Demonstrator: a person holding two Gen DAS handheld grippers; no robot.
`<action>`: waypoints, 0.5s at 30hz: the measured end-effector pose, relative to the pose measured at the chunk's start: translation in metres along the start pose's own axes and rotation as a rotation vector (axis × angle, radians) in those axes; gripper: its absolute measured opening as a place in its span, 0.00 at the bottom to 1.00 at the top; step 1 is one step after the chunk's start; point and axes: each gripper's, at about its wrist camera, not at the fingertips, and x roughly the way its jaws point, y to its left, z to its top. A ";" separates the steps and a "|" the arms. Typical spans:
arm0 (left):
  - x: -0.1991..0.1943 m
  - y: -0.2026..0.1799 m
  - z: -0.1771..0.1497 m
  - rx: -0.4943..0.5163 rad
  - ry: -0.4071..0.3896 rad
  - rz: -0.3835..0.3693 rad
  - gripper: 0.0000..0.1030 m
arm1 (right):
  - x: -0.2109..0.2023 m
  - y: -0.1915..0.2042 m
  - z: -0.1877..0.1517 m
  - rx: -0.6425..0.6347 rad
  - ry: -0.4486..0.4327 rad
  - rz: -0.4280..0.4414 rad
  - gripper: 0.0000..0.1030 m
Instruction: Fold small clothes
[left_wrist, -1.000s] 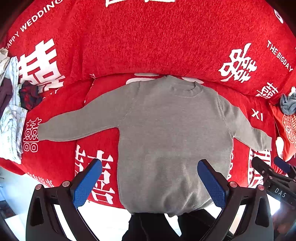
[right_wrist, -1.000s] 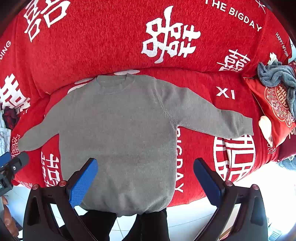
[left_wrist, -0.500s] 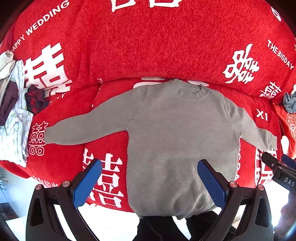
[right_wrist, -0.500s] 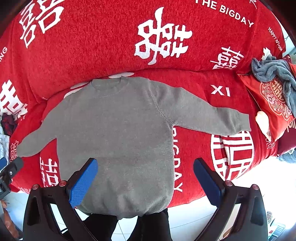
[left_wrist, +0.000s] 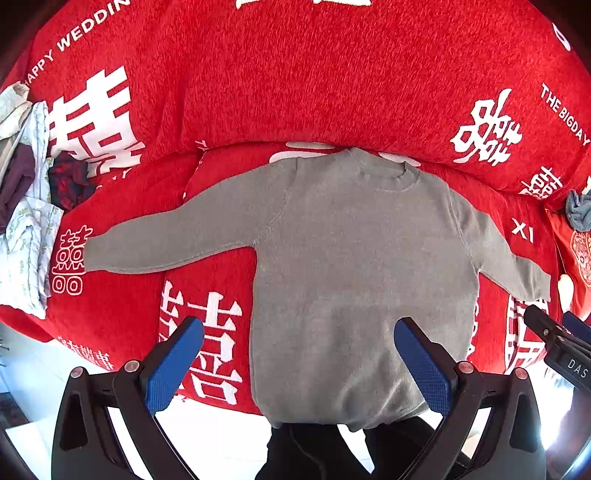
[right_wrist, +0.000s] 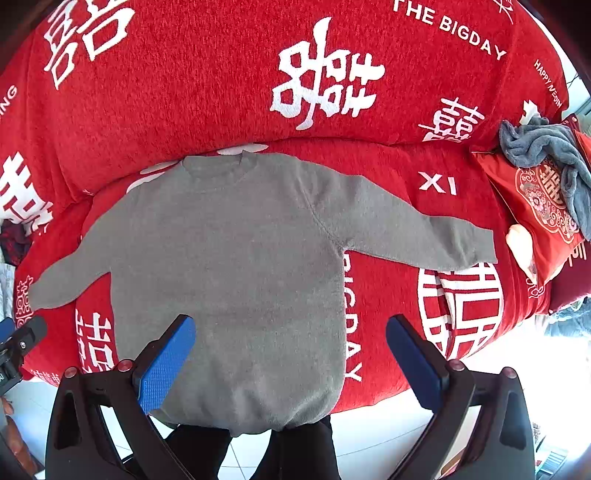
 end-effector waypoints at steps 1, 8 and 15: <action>0.000 0.000 0.000 -0.002 0.000 0.000 1.00 | 0.000 0.000 0.000 0.001 0.000 -0.001 1.00; 0.003 0.004 -0.004 -0.001 -0.005 0.006 1.00 | -0.001 0.000 -0.001 -0.004 -0.008 0.000 1.00; 0.010 0.013 -0.008 -0.019 0.008 0.001 1.00 | -0.001 0.005 -0.001 -0.021 -0.009 -0.005 1.00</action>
